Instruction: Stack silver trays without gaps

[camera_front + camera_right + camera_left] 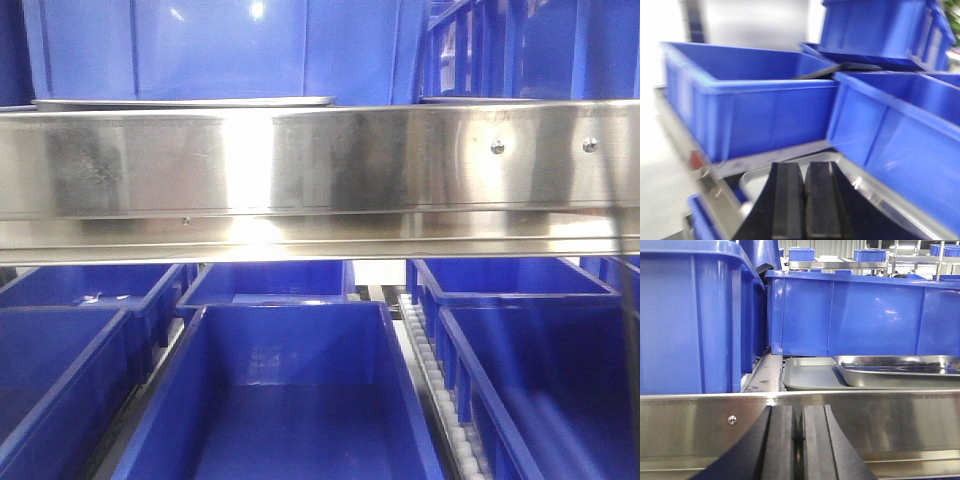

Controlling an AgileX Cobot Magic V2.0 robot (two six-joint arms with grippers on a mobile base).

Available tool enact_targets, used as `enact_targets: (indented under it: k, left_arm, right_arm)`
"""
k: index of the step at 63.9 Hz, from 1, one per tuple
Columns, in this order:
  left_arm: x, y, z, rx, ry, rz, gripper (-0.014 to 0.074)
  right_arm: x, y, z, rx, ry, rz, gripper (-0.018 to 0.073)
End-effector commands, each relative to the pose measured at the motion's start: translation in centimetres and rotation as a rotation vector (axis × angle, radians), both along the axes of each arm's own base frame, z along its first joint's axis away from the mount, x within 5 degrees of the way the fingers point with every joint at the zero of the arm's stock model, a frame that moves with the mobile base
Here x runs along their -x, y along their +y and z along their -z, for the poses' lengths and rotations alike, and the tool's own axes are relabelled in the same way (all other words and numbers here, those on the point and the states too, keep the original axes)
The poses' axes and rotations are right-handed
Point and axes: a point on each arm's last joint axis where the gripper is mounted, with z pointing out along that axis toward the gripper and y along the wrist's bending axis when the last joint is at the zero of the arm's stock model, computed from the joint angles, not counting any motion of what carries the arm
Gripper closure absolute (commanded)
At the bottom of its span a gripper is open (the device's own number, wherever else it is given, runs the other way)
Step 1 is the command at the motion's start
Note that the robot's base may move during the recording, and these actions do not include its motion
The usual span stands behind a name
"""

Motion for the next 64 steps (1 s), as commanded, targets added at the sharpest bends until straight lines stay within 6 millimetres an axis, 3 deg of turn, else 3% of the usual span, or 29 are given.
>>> enact_targets:
  k: [1, 18, 31, 52, 64]
  left_arm:
    - [0.1, 0.0, -0.2, -0.002, -0.024, 0.004, 0.0593]
    - [0.1, 0.0, -0.2, -0.002, -0.024, 0.004, 0.0593]
    - [0.1, 0.0, -0.2, -0.002, -0.024, 0.004, 0.0593]
    - [0.1, 0.0, -0.2, -0.002, -0.024, 0.004, 0.0593]
    - [0.1, 0.0, -0.2, -0.002, -0.024, 0.004, 0.0593]
  right_arm:
    - [1.4, -2.2, 1.3, -0.012, -0.005, -0.004, 0.0638]
    - [5.6, -10.7, 4.9, -0.159, -0.041, 0.14, 0.0638]
    - [9.8, -15.6, 8.7, -0.174, -0.099, 0.343, 0.0638]
    - [14.3, -18.1, 16.5, -0.2, -0.199, 0.516, 0.0638]
    - [14.7, -18.7, 17.3, -0.225, -0.22, 0.597, 0.0638]
